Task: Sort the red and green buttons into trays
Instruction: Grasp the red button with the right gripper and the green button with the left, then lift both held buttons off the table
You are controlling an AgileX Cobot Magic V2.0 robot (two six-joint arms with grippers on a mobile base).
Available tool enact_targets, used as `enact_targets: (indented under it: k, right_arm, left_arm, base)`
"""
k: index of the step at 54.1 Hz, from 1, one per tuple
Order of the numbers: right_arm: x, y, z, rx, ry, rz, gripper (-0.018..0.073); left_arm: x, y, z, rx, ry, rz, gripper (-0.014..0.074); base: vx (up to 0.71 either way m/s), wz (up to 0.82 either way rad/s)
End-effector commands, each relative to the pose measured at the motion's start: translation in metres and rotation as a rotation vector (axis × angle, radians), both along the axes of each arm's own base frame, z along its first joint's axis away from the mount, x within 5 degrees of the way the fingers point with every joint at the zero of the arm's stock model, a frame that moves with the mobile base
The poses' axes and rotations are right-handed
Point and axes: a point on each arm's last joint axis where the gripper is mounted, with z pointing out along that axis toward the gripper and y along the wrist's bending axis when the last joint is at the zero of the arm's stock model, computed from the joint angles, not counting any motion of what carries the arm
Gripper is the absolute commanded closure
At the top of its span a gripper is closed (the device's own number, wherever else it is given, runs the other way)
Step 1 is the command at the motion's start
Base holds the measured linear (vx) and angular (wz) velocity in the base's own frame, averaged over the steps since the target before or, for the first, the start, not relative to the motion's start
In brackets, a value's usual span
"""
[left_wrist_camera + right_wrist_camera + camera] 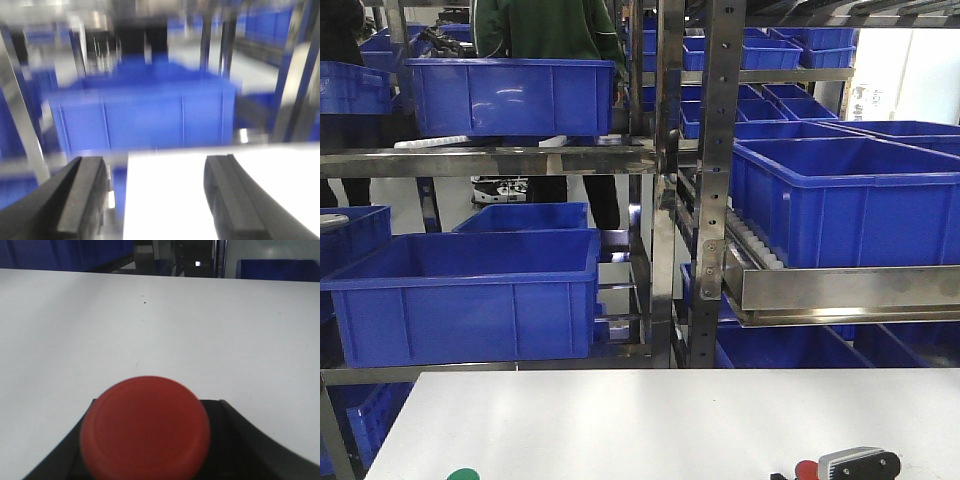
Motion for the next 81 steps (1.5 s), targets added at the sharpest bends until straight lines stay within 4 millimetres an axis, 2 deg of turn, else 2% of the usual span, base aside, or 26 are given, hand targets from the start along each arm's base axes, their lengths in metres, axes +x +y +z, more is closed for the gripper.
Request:
enact_targets:
  k: [1,10,17,26,34,47,58,76,81]
  right_arm:
    - [0.009,0.002,0.029,0.057,-0.204,0.009,0.057]
    - [0.009,0.002,0.029,0.057,-0.203,0.008,0.0566]
    - [0.009,0.002,0.029,0.056,-0.2,0.005,0.0567]
    - [0.009,0.001,0.029,0.053,-0.197,0.001,0.0567]
    - [0.01,0.0,0.029,0.052,-0.198,-0.012,0.0567]
    - [0.01,-0.002,0.029,0.049,-0.2,-0.038,0.0567]
    - [0.01,-0.002,0.029,0.049,-0.2,-0.038,0.0567]
    - [0.01,-0.002,0.029,0.049,-0.2,-0.036,0.0567]
    - [0.01,-0.002,0.029,0.05,-0.201,-0.037,0.0567]
  left_arm:
    - [0.019,-0.002,-0.005,0.0,0.015,-0.006,0.0058]
    - [0.049,-0.013,-0.054,0.094,0.159,-0.097,0.0058]
    - [0.059,-0.029,-0.088,0.115,0.204,-0.196,0.0058]
    - [0.042,-0.033,-0.123,-0.01,0.177,-0.22,0.0058]
    - [0.027,-0.041,-0.145,0.019,0.125,-0.346,0.0058]
    - [0.034,-0.044,-0.162,-0.036,-0.018,-0.345,0.0058]
    - [0.053,-0.049,-0.183,-0.065,-0.017,-0.37,0.0058]
    - [0.094,-0.057,-0.177,-0.057,-0.109,-0.415,0.0058]
    - [0.103,-0.059,-0.178,-0.071,-0.07,-0.424,0.0085]
  base:
    - [0.0,0.0]
    - [0.0,0.0]
    - [0.0,0.0]
    - [0.0,0.0]
    - [0.0,0.0]
    - [0.0,0.0]
    - [0.0,0.0]
    - [0.0,0.0]
    - [0.0,0.0]
